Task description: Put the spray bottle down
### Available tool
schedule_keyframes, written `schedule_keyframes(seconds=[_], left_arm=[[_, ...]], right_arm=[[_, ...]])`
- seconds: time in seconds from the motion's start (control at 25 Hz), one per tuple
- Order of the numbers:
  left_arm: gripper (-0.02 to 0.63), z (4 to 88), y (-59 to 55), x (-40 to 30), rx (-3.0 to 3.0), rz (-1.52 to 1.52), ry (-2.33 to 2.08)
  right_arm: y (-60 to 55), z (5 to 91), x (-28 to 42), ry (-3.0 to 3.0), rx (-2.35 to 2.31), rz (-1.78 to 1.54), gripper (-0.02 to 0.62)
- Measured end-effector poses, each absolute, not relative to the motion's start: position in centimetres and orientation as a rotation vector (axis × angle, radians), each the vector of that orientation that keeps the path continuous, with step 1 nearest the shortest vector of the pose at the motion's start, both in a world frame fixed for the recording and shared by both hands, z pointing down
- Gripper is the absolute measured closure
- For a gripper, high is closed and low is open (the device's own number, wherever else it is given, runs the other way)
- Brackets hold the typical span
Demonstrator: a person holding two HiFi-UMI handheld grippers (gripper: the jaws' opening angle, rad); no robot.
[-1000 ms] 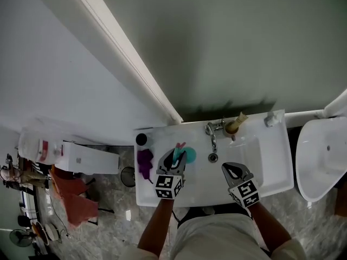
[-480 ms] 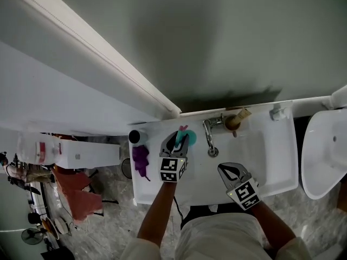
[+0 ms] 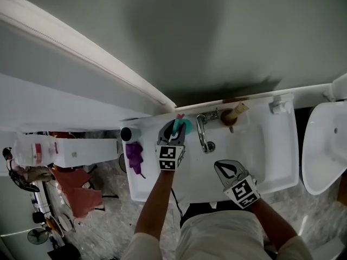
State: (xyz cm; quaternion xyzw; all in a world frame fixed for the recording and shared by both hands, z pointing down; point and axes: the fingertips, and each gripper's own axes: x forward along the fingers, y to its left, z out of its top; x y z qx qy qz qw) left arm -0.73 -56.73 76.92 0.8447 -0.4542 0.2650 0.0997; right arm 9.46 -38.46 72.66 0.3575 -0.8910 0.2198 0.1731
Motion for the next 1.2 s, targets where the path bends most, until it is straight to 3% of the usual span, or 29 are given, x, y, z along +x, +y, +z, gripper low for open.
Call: schedule_keyframes(seconds=[1.0,1.2], left_arm=[[0.456,79.2,-57.7,-0.8,2.485,0.816,-1.359],[0.430,79.4,-58.0,-1.0,2.472,0.814,-1.352]], right_arm=[[-37.9,74.1,9.4,-2.513,1.014,0.691,0.584],[-37.7,74.0,9.6,-2.509,1.020,0.686,0.584]])
